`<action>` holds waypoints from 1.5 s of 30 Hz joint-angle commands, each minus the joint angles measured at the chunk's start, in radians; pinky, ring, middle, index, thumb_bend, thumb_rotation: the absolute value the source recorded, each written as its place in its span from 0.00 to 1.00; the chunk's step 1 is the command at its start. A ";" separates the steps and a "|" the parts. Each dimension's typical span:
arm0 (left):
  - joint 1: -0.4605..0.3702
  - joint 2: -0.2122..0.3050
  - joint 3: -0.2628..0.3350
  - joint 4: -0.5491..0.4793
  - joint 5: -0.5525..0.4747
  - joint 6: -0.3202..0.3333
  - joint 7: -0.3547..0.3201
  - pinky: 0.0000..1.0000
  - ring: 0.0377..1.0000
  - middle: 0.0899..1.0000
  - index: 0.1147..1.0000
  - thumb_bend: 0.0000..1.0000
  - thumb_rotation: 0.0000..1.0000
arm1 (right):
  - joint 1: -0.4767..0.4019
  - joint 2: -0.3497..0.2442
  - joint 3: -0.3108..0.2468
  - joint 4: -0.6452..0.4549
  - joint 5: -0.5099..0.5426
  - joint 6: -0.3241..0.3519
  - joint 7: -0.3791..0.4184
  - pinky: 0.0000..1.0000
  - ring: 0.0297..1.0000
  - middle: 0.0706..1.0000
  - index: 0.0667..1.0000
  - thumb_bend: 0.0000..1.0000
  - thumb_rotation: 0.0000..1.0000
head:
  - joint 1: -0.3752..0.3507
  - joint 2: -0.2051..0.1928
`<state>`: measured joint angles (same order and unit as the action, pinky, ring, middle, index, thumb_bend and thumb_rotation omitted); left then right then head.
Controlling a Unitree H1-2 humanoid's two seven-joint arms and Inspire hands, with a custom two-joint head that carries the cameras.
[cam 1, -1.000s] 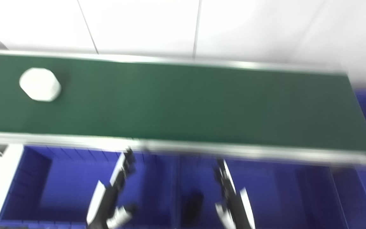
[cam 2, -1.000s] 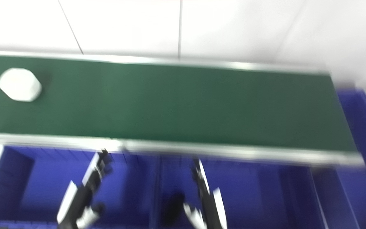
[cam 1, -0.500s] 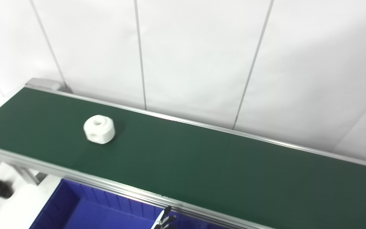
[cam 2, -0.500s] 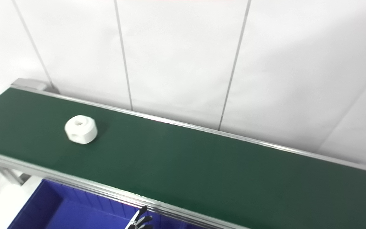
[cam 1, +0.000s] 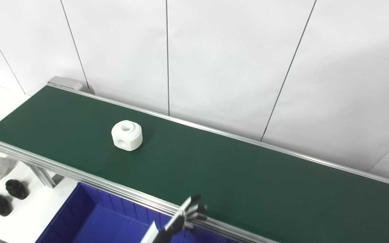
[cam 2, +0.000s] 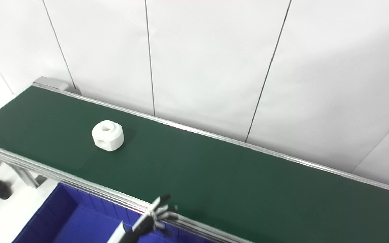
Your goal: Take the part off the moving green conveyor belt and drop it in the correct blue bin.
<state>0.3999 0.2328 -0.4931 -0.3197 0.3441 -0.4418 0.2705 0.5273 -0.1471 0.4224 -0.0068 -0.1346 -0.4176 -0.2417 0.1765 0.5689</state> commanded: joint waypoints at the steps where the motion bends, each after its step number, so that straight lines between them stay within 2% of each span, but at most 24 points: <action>1: -0.036 -0.008 0.051 -0.094 -0.012 -0.019 -0.024 0.59 0.79 0.84 0.89 1.00 0.57 | 0.011 0.007 0.002 -0.042 -0.003 -0.052 0.007 1.00 1.00 1.00 1.00 1.00 0.99 | 0.000 0.001; 4: -0.132 0.014 0.144 -0.162 -0.030 0.036 -0.098 0.62 0.81 0.86 0.88 1.00 0.51 | 0.015 0.018 -0.004 -0.045 -0.001 -0.052 0.014 1.00 1.00 1.00 1.00 1.00 0.98 | -0.003 0.009; 6: -0.229 0.071 0.230 -0.183 -0.005 0.093 -0.164 0.66 0.85 0.90 0.88 1.00 0.49 | 0.015 0.023 -0.007 -0.042 0.001 -0.052 0.017 1.00 1.00 1.00 1.00 1.00 0.98 | -0.003 0.009; 8: -0.316 0.125 0.295 -0.185 -0.002 0.147 -0.234 0.75 0.91 0.95 0.90 1.00 0.46 | 0.015 0.027 -0.010 -0.040 -0.002 -0.052 0.021 1.00 1.00 1.00 1.00 1.00 0.98 | -0.005 0.008; 10: -0.359 0.146 0.328 -0.181 -0.002 0.176 -0.278 0.83 0.97 0.99 0.93 1.00 0.43 | 0.014 0.032 -0.012 -0.037 -0.005 -0.052 0.023 1.00 1.00 1.00 1.00 1.00 0.98 | -0.011 0.007; 13: -0.527 0.249 0.379 -0.051 0.060 0.198 -0.352 0.89 0.99 1.00 0.96 1.00 0.44 | 0.011 0.040 -0.012 -0.028 -0.009 -0.052 0.025 1.00 1.00 1.00 1.00 1.00 0.98 | -0.021 0.007; 14: -0.560 0.267 0.389 -0.020 0.073 0.205 -0.372 0.89 1.00 1.00 0.97 1.00 0.43 | 0.010 0.042 -0.013 -0.027 -0.010 -0.052 0.025 1.00 1.00 1.00 1.00 1.00 0.99 | -0.021 0.007; 16: -0.630 0.308 0.396 0.076 0.106 0.170 -0.396 0.87 1.00 1.00 0.97 0.98 0.42 | 0.010 0.044 -0.012 -0.026 -0.017 -0.052 0.022 1.00 1.00 1.00 1.00 1.00 0.99 | -0.026 0.009; 19: -0.716 0.356 0.383 0.193 0.192 0.132 -0.408 0.84 0.97 1.00 0.99 0.98 0.40 | 0.010 0.046 -0.014 -0.026 -0.017 -0.052 0.023 1.00 1.00 1.00 1.00 1.00 1.00 | -0.026 0.009; 23: -0.797 0.392 0.356 0.303 0.282 0.107 -0.410 0.83 0.95 0.97 0.99 1.00 0.39 | 0.015 0.044 -0.017 -0.032 -0.015 -0.052 0.031 1.00 1.00 1.00 1.00 1.00 1.00 | -0.021 0.012; 27: -0.876 0.402 0.308 0.434 0.393 0.095 -0.404 0.87 0.92 0.94 0.98 1.00 0.36 | 0.014 0.046 -0.022 -0.031 -0.012 -0.052 0.035 1.00 1.00 1.00 1.00 1.00 1.00 | -0.024 0.015; 31: -0.945 0.398 0.249 0.566 0.483 0.123 -0.418 0.86 0.90 0.92 0.96 1.00 0.36 | 0.018 0.048 -0.026 -0.035 -0.005 -0.052 0.045 1.00 1.00 1.00 1.00 1.00 1.00 | -0.031 0.019; 36: -0.980 0.391 0.196 0.671 0.529 0.146 -0.441 0.89 0.92 0.91 0.96 1.00 0.37 | 0.024 0.048 -0.027 -0.040 -0.012 -0.052 0.047 1.00 1.00 1.00 1.00 1.00 1.00 | -0.035 0.025; 45: -0.989 0.363 0.103 0.744 0.579 0.195 -0.481 0.92 0.94 0.92 0.94 1.00 0.39 | 0.034 0.053 -0.025 -0.049 -0.026 -0.052 0.048 1.00 1.00 1.00 1.00 1.00 1.00 | -0.040 0.039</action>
<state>-0.5388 0.5884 -0.3875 0.4264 0.9086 -0.2669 -0.2212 0.5469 -0.1042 0.3959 -0.0200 -0.1563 -0.4176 -0.2016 0.1350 0.6090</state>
